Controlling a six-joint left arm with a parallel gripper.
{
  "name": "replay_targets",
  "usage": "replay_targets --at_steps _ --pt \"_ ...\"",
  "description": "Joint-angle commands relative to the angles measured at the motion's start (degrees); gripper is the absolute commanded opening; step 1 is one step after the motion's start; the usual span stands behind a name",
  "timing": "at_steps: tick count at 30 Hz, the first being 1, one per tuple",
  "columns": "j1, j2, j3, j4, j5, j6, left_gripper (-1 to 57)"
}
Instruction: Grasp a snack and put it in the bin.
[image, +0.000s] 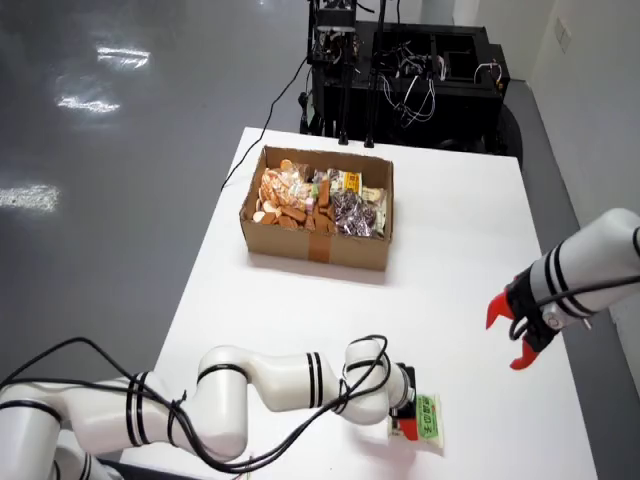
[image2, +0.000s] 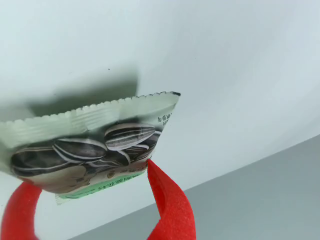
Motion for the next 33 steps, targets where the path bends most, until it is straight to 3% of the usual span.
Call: replay_targets --at_steps 1,8,15,29,33 --pt "0.15 0.00 0.51 0.04 -0.25 -0.01 43.2" --pt "0.38 0.04 1.39 0.03 -1.10 0.01 42.6" --pt "0.52 0.08 2.32 -0.29 -1.39 0.02 36.5" --pt "0.20 0.16 1.47 -0.83 1.09 0.02 10.6" --pt "0.19 0.17 -0.67 -0.33 2.93 0.25 5.8"
